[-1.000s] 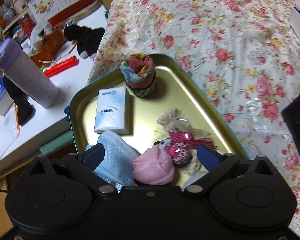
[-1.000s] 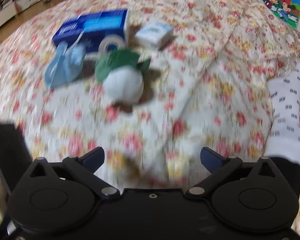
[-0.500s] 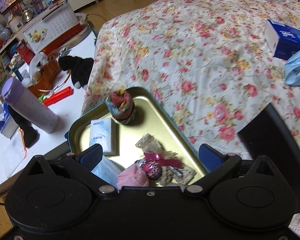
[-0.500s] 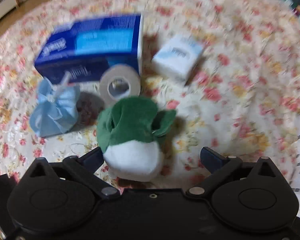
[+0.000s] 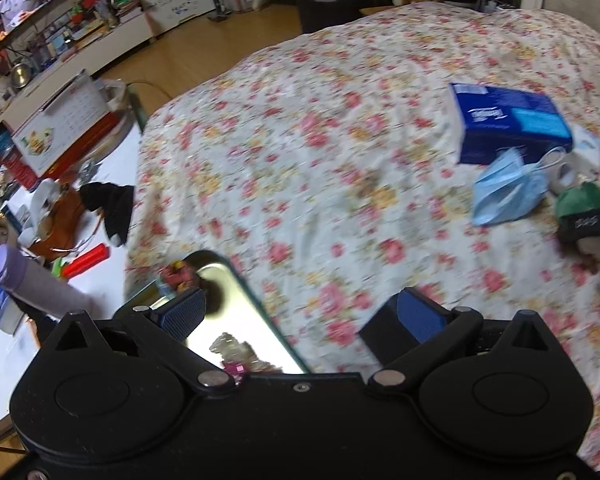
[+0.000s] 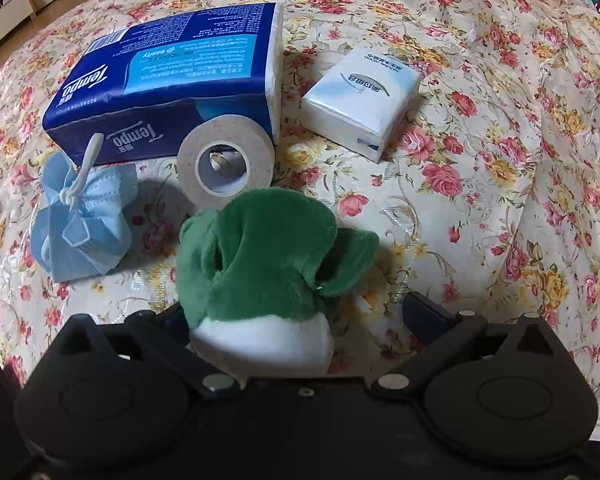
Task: Organize soft objects
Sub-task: 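Grasp the green-and-white plush with right gripper while left grasps the blue face mask, then carry mask into the tin tray and open left gripper while right carries plush over tray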
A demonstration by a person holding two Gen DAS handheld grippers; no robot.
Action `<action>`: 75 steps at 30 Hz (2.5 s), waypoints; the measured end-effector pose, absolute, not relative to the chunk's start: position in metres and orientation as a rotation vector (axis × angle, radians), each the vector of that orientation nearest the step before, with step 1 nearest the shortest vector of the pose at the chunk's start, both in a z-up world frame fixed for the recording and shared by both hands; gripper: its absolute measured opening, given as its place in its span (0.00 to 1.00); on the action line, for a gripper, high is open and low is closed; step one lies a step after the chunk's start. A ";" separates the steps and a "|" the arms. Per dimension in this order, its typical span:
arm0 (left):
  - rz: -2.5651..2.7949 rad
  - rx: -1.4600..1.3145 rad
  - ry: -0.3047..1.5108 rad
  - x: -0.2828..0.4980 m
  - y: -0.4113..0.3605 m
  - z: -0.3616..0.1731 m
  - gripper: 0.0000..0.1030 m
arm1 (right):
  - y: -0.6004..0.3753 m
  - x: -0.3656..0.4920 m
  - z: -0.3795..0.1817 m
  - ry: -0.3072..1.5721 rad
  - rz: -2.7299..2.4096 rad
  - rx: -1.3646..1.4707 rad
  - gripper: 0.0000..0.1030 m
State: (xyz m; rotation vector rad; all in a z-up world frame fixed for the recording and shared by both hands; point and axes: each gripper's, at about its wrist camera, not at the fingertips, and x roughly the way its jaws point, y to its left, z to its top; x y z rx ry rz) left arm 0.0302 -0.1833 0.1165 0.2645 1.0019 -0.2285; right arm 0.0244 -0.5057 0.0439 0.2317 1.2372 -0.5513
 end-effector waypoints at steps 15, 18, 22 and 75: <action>-0.318 0.346 1.003 0.042 -0.281 0.117 0.91 | -0.504 0.014 0.063 1.161 -0.524 0.191 0.53; -0.344 0.362 1.017 0.044 -0.303 0.111 0.91 | -0.517 0.005 0.072 1.163 -0.490 0.281 0.51; -0.369 0.397 1.012 0.046 -0.334 0.103 0.91 | -0.539 -0.012 0.082 1.152 -0.505 0.405 0.50; -0.282 0.160 1.110 0.010 -0.134 0.145 0.44 | -0.504 -0.053 0.112 1.006 -0.427 0.320 0.51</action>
